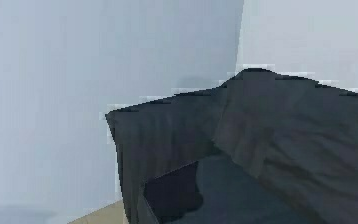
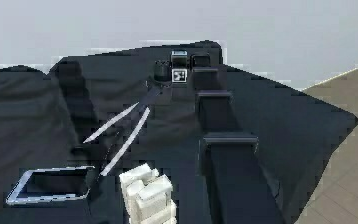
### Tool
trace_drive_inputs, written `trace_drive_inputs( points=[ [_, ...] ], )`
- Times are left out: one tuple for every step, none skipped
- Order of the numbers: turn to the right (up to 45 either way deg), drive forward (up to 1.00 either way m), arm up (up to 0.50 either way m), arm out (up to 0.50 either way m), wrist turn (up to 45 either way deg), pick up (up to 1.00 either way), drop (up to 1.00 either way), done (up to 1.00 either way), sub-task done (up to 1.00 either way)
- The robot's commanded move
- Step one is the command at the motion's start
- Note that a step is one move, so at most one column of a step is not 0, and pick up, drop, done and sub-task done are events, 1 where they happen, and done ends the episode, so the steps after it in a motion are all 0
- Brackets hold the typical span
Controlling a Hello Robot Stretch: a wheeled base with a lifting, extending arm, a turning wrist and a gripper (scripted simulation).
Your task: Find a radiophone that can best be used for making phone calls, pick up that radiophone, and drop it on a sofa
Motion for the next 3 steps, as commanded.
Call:
trace_drive_inputs(
  points=[
    [0.0,0.00,0.00,0.00,39.0,0.00,0.00,0.00,0.00],
    [0.0,0.00,-0.24,0.00,0.0,0.00,0.00,0.00,0.00],
    [0.0,0.00,-0.32,0.00,0.0,0.00,0.00,0.00,0.00]
  ],
)
